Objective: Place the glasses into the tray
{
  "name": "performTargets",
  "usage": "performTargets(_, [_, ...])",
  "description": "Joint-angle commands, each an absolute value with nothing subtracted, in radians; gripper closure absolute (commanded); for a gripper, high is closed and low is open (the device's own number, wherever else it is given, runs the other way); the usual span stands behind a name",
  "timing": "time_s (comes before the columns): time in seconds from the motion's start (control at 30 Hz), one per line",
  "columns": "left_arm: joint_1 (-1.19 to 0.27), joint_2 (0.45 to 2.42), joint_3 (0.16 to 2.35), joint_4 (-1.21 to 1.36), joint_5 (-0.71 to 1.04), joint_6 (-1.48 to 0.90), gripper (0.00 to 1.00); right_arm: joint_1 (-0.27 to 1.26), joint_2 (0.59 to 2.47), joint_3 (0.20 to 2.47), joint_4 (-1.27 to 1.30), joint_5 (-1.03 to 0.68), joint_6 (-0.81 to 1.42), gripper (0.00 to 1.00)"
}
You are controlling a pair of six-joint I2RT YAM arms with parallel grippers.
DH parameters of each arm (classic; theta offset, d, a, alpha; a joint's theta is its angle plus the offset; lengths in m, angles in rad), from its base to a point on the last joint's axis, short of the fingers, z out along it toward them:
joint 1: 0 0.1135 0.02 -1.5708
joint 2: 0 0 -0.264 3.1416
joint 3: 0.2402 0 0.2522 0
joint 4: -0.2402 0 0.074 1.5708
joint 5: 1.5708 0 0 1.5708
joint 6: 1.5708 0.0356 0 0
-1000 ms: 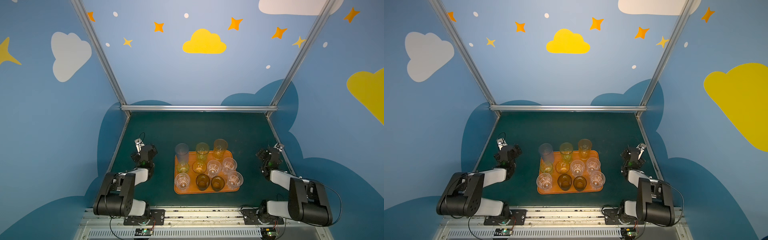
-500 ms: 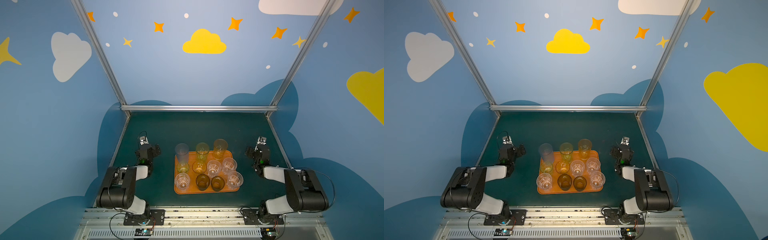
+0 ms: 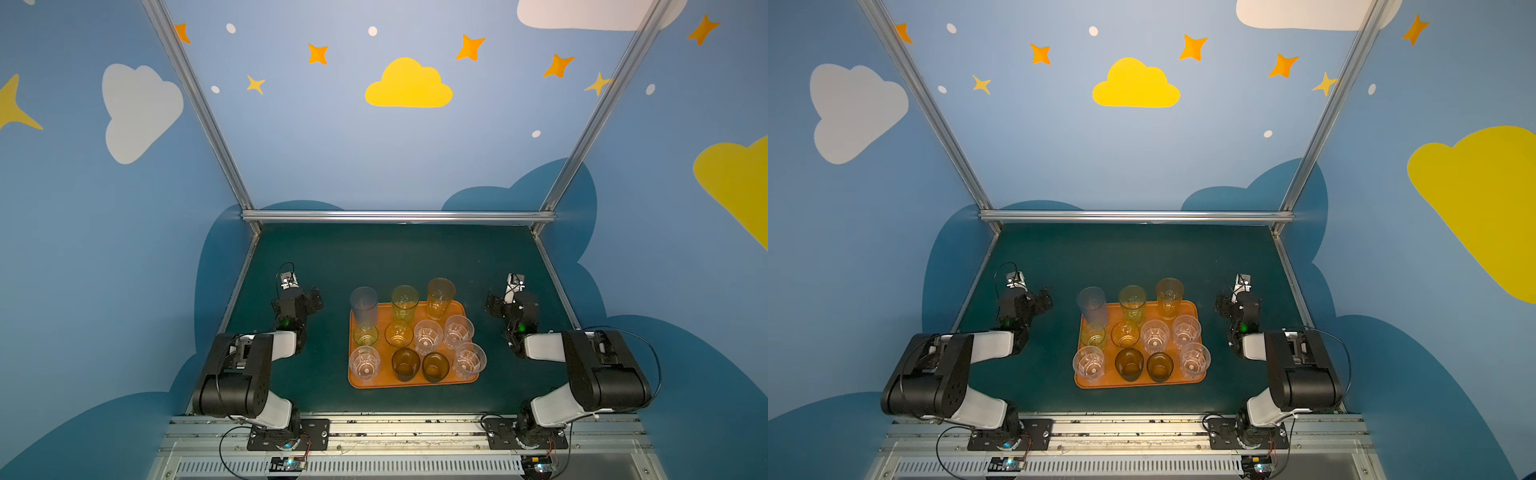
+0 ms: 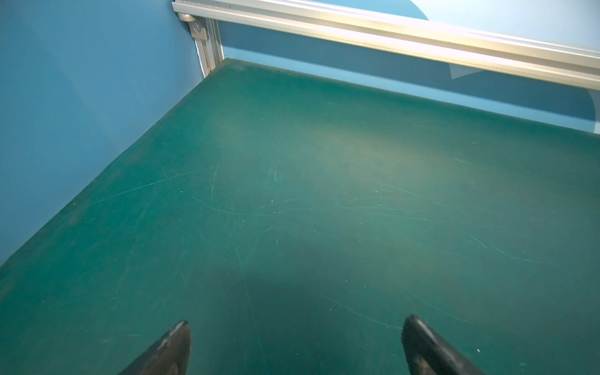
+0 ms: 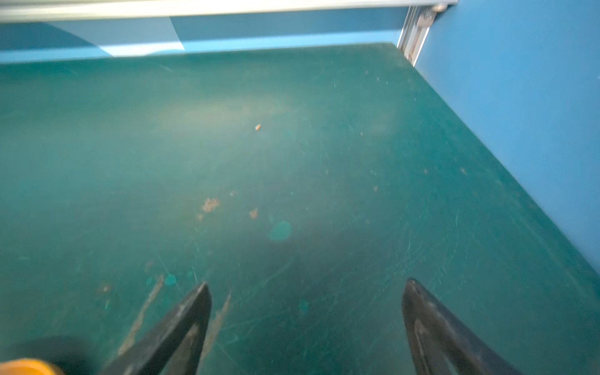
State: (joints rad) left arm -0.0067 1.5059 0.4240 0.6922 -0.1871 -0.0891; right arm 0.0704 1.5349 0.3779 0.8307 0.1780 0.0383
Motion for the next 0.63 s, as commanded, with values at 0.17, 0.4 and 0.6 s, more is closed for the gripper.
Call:
performTargets(0.17, [-0.004, 1.508, 0.436, 0.704, -0.179, -0.081, 0.0, 0.065, 1.521, 0.385, 0.838, 0.152, 0.033, 0.09])
performTargets(0.4, [-0.002, 1.517, 0.438, 0.707, -0.158, -0.07, 0.0, 0.065, 1.52, 0.385, 0.843, 0.151, 0.033, 0.1])
performTargets(0.6, [0.002, 1.522, 0.426, 0.731, -0.119, -0.063, 0.0, 0.066, 1.522, 0.385, 0.845, 0.152, 0.034, 0.1])
